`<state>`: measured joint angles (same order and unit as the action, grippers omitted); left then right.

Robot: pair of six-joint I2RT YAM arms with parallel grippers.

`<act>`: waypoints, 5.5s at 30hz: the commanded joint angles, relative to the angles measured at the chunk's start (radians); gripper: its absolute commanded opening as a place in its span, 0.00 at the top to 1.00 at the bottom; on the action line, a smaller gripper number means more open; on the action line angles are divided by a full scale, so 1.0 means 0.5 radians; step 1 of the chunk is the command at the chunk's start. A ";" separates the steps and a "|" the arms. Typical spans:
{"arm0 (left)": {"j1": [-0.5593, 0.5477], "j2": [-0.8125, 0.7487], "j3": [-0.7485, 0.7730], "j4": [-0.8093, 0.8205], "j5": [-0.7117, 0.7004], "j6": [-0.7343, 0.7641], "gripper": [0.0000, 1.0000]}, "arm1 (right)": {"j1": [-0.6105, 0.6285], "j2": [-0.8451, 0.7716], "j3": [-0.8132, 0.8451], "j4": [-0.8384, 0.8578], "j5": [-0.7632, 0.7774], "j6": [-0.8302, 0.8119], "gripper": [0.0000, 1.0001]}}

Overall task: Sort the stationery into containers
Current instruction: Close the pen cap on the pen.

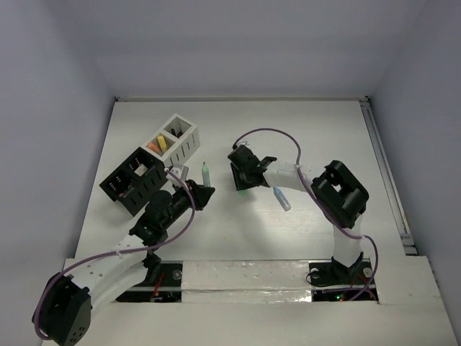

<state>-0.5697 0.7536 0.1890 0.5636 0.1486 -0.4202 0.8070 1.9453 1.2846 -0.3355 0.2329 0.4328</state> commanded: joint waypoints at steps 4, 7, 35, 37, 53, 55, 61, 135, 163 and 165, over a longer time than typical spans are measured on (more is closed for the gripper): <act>0.004 -0.010 0.002 0.085 0.000 0.012 1.00 | 0.046 0.061 0.045 -0.160 0.086 -0.007 0.60; 0.004 -0.013 0.002 0.085 0.003 0.006 1.00 | 0.046 0.055 0.039 -0.173 0.086 0.003 0.59; 0.004 -0.059 -0.001 0.075 0.010 0.003 1.00 | 0.064 -0.013 -0.038 -0.108 -0.024 0.086 0.80; 0.004 -0.059 -0.001 0.078 0.010 0.003 1.00 | 0.064 -0.034 -0.047 -0.087 -0.006 0.089 0.89; 0.004 0.094 -0.001 0.195 0.169 0.006 1.00 | 0.064 -0.832 -0.351 0.545 0.102 0.055 0.99; 0.004 0.125 0.002 0.262 0.236 0.012 1.00 | 0.064 -0.899 -0.351 0.600 0.077 0.049 0.99; -0.079 0.211 0.021 0.333 0.304 0.055 1.00 | 0.064 -0.979 -0.333 0.873 0.016 0.116 1.00; -0.183 0.122 0.005 0.312 0.077 0.009 1.00 | 0.549 -0.835 -0.857 1.923 0.344 0.018 1.00; -0.183 -0.037 0.211 0.079 -0.064 0.006 1.00 | 0.567 -0.909 -1.038 1.527 -0.245 0.125 1.00; -0.183 -0.074 0.281 0.051 -0.094 0.006 1.00 | 0.586 -0.909 -1.084 1.536 -0.260 0.183 1.00</act>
<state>-0.6823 0.7738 0.1951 0.4294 0.2214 -0.4133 1.0519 1.4944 0.8131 0.5644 0.2493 0.4397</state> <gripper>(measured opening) 0.159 0.348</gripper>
